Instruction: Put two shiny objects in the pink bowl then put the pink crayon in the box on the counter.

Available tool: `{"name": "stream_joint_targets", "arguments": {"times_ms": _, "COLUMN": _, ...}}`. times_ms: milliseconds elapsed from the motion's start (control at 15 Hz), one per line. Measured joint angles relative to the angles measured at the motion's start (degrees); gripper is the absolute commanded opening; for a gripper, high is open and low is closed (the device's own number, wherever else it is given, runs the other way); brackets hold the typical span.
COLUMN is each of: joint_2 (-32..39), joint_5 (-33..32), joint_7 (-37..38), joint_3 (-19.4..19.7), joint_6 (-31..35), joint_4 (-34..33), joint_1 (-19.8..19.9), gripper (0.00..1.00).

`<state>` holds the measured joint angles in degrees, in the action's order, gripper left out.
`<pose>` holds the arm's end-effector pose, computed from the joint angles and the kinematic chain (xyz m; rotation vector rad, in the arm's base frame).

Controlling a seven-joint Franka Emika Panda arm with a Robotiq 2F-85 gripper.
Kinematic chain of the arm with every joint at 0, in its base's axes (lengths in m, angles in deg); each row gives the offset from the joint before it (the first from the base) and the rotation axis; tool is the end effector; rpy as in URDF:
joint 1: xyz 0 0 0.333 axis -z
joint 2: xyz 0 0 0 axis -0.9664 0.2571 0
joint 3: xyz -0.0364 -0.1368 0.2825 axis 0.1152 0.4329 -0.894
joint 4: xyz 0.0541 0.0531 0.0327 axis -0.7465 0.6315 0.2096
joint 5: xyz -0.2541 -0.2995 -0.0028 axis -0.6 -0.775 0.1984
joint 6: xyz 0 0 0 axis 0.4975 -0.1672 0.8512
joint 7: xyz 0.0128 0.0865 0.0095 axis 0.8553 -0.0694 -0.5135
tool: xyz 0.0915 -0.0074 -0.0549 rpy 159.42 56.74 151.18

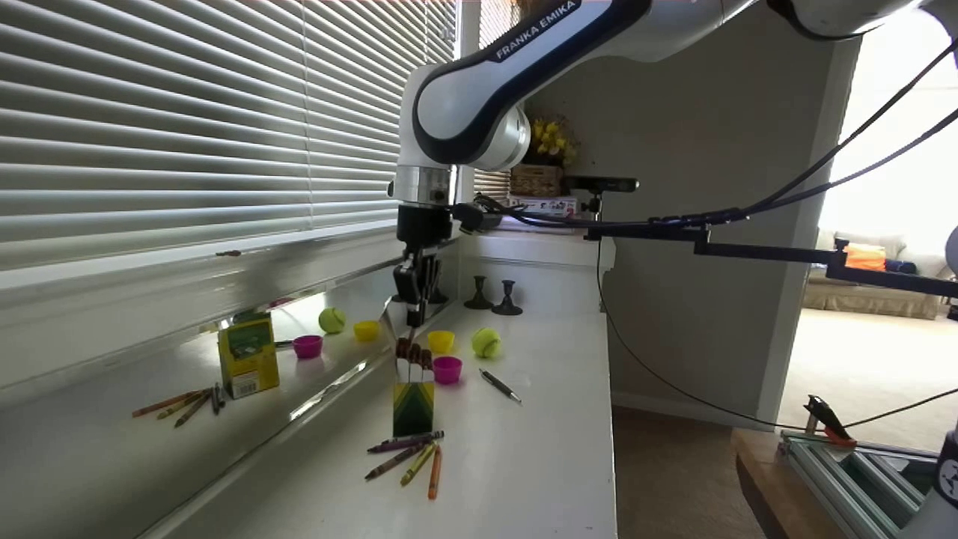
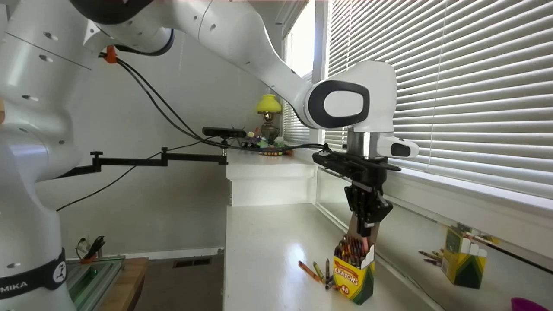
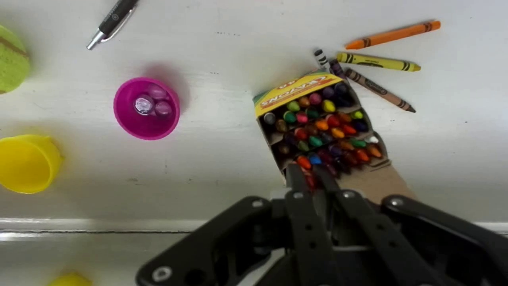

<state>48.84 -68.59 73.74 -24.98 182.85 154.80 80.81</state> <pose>0.6530 -0.0938 0.3571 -3.1136 0.0036 -0.1284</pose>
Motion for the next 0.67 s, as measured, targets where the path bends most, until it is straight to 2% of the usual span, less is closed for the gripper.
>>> {"name": "stream_joint_targets", "arguments": {"times_ms": 667, "joint_2": 2.0, "joint_5": -0.4, "joint_7": -1.1, "joint_3": 0.1, "joint_6": 0.7, "joint_4": -0.1, "joint_1": 0.2, "gripper": 0.03}}
